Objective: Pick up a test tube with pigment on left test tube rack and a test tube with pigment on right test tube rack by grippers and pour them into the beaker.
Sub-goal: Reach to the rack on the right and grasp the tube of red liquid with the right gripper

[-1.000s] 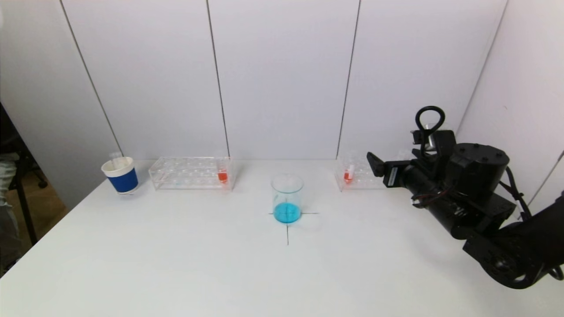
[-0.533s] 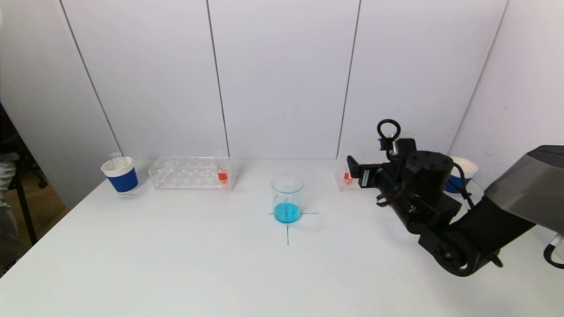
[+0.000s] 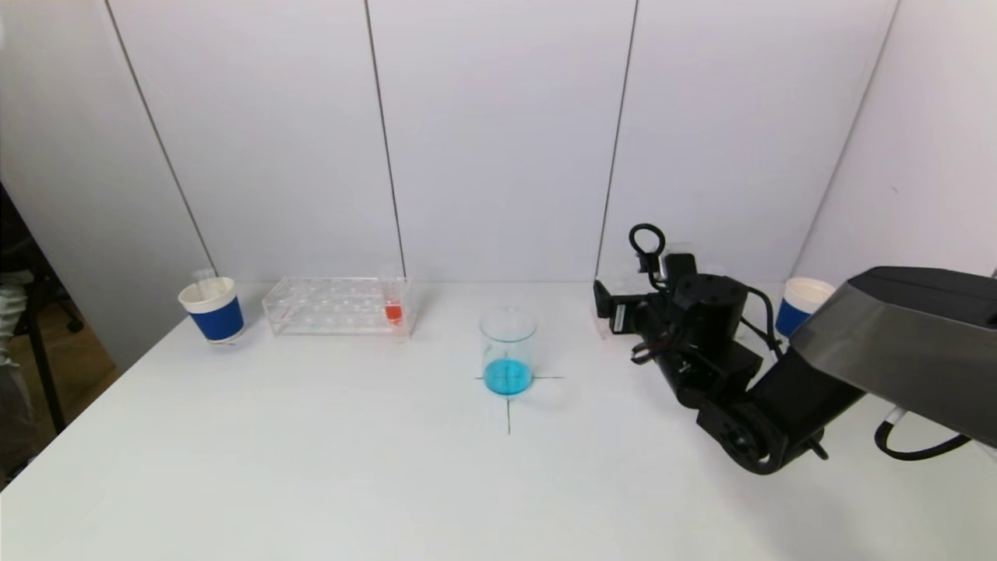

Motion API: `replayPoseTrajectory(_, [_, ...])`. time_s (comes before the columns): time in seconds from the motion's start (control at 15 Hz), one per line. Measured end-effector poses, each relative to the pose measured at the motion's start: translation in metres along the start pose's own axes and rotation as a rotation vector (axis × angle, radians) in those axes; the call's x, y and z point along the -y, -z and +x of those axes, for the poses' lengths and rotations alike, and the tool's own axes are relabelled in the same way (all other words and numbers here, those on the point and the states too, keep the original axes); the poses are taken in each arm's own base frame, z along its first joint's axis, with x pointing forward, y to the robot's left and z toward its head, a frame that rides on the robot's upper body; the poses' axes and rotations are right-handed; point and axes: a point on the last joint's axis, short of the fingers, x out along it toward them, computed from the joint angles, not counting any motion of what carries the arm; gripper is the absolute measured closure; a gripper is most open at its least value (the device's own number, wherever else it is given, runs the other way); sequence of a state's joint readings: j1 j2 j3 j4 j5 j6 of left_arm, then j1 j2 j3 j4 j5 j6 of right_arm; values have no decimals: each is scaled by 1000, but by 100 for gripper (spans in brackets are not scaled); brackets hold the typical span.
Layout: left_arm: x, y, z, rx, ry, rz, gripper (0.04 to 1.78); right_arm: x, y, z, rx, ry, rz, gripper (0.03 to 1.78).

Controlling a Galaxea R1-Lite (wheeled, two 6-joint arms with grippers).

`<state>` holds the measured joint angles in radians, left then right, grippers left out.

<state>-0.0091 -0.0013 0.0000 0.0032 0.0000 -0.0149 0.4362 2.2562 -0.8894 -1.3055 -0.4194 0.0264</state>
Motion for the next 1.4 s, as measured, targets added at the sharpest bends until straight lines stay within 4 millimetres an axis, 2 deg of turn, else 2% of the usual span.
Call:
replayPoseTrajectory(0.53, [0, 0, 0, 0, 0, 0, 6, -3, 20, 30, -5, 29, -7, 4])
replayPoseTrajectory(0.93, [0, 0, 0, 0, 0, 0, 6, -2, 21, 48, -7, 45, -8, 4])
replayPoseTrajectory(1.4, [0, 0, 0, 0, 0, 0, 6, -1, 23, 60, -1, 55, -8, 4])
